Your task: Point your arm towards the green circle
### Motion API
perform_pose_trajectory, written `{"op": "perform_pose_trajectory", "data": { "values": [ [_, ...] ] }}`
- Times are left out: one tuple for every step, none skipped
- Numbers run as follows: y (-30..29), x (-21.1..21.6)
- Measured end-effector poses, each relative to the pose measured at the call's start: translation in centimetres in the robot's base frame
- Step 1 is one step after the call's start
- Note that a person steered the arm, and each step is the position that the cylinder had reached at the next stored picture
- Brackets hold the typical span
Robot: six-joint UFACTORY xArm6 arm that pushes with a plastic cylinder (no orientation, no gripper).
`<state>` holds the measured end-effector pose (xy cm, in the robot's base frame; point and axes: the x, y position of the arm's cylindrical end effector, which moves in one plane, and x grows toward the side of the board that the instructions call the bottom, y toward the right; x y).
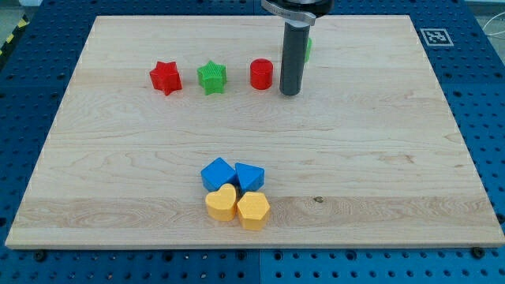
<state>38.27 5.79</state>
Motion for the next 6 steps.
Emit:
{"op": "perform_pose_trajectory", "data": {
  "values": [
    [2.1,-0.1],
    [5.1,-1.6],
    [7.9,-4.3],
    [9.2,-7.2],
    [7.4,-10.6],
    [4.3,-12.5]
  ]
}}
